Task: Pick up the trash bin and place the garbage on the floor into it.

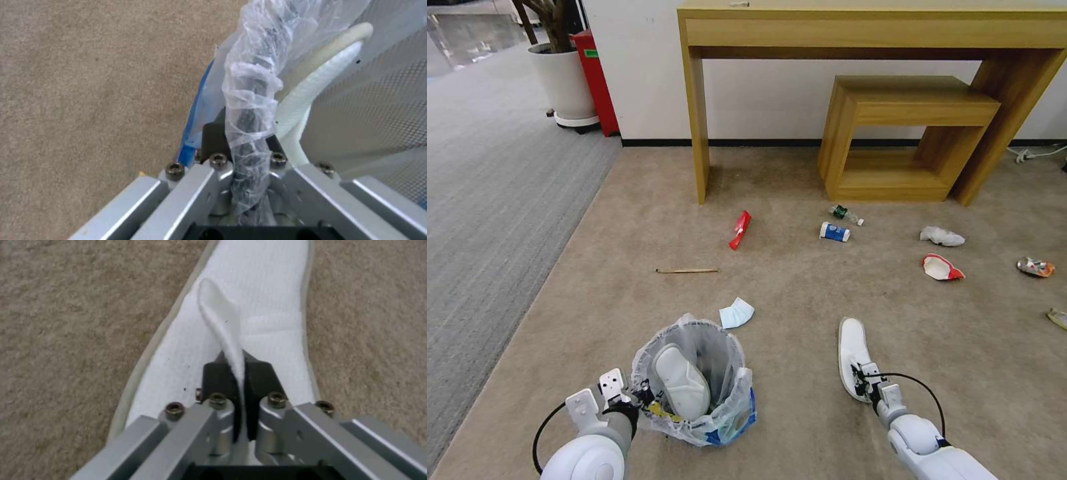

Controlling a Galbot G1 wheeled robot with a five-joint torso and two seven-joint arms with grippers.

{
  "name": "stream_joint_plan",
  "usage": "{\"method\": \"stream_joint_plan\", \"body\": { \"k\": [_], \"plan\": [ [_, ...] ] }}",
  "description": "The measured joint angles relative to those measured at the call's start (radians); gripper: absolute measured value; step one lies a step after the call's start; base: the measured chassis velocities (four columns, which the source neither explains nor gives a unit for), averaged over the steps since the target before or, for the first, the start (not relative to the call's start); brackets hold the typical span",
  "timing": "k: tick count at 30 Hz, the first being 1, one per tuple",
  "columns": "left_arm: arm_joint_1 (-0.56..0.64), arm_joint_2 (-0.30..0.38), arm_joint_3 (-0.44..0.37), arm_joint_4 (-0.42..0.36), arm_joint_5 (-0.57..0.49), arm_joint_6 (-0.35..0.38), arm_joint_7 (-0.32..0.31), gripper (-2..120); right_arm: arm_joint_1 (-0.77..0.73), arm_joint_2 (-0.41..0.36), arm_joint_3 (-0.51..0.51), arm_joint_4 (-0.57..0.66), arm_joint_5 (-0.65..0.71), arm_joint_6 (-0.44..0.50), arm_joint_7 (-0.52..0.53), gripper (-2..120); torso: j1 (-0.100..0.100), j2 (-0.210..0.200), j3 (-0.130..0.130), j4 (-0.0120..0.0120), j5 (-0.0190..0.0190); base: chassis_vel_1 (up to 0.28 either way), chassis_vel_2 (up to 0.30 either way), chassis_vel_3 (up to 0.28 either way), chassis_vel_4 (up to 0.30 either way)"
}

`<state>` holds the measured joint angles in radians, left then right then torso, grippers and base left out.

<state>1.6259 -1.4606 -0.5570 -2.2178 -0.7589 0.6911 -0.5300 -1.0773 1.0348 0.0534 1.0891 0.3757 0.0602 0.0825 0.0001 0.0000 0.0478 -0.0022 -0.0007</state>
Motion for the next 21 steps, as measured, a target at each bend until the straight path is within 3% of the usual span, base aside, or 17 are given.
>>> {"method": "stream_joint_plan", "body": {
  "k": [14,21],
  "plan": [
    [0.003,-0.003,-0.003,0.005,0.009,-0.002,0.002,0,-0.005,-0.005,0.019,0.036,0.021,0.066,-0.043,0,0.0,0.0,0.0,0.0,0.0,0.0,0.0,0.0,0.0],
    [-0.007,-0.008,0.0,0.029,0.018,-0.003,0.004,0,-0.018,-0.022,0.084,0.141,0.055,0.106,-0.07,0,0.0,0.0,0.0,0.0,0.0,0.0,0.0,0.0,0.0]
  ]
}}
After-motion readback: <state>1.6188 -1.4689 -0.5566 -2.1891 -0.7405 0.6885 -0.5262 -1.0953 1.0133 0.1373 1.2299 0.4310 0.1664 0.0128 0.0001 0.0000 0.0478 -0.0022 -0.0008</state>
